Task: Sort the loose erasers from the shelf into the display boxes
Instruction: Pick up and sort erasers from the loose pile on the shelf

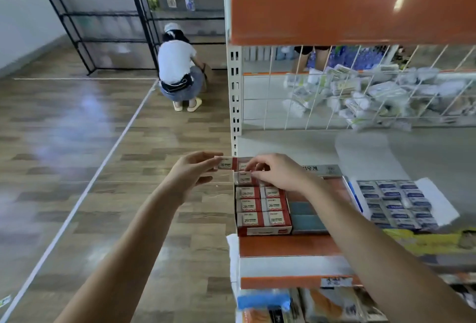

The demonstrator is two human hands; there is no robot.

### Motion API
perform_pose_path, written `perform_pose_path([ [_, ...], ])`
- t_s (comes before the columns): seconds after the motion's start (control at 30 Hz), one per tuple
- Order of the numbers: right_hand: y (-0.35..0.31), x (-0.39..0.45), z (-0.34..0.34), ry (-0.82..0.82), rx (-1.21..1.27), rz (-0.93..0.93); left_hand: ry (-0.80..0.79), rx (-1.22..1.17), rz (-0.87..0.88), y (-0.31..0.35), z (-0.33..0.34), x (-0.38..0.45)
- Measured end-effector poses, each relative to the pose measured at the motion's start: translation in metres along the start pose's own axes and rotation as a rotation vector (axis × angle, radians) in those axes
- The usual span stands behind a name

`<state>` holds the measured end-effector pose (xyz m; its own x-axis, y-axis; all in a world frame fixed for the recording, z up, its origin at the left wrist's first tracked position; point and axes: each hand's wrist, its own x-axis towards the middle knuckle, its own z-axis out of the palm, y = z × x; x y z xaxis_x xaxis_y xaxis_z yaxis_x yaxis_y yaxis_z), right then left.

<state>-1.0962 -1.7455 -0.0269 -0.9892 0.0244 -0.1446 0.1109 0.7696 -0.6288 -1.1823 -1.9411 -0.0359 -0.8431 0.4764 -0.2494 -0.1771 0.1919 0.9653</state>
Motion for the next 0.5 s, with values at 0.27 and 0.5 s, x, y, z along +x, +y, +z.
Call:
perform_pose_path([
  [0.27, 0.002, -0.001, 0.002, 0.026, -0.111, -0.009, -0.027, 0.114, 0.072, 0.007, 0.013, 0.01],
  [0.5, 0.016, -0.01, -0.016, 0.171, -0.003, 0.041, 0.026, 0.616, 0.265, 0.009, 0.037, 0.022],
])
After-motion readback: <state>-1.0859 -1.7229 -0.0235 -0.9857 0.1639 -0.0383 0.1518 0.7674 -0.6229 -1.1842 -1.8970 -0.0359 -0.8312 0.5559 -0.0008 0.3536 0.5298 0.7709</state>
